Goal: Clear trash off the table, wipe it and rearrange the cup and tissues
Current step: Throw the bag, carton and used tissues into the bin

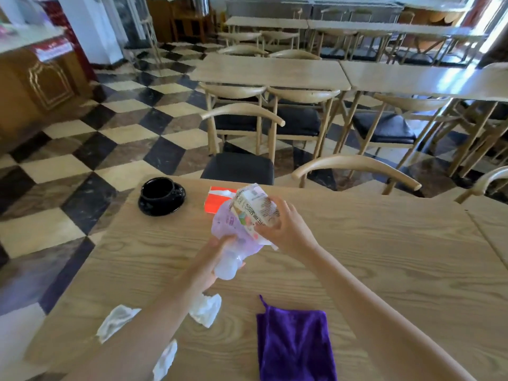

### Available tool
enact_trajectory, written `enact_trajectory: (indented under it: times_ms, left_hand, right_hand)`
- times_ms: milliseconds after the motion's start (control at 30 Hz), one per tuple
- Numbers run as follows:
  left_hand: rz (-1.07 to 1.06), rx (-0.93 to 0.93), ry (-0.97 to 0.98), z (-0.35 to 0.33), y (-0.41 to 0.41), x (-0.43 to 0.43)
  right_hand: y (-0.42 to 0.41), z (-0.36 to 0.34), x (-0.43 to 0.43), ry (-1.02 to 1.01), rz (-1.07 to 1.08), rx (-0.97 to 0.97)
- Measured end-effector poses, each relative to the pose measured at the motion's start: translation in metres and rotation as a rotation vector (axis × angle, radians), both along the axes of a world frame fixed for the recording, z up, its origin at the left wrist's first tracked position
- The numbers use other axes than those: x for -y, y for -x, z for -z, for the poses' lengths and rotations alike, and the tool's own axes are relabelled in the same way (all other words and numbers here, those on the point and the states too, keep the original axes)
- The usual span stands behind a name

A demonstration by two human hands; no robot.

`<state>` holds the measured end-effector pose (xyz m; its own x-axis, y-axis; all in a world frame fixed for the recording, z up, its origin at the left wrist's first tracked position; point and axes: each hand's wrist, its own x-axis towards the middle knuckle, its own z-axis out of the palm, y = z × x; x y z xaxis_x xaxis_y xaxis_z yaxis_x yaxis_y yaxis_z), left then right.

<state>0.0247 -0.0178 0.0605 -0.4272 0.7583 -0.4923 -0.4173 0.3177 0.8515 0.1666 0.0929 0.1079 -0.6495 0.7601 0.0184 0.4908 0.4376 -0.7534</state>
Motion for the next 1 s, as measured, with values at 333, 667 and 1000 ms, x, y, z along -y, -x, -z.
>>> enact_trajectory:
  times_ms: [333, 667, 1000]
  left_hand:
    - [-0.187, 0.093, -0.054, -0.016, 0.069, 0.085]
    - [-0.359, 0.004, -0.125, -0.028, 0.160, 0.214]
    - [-0.653, 0.002, 0.052, -0.007, 0.244, 0.374]
  right_hand:
    - [0.093, -0.001, 0.076, -0.065, -0.244, 0.003]
    - [0.213, -0.002, 0.184, 0.079, -0.418, -0.060]
    - [0.337, 0.031, 0.326, 0.183, -0.667, -0.075]
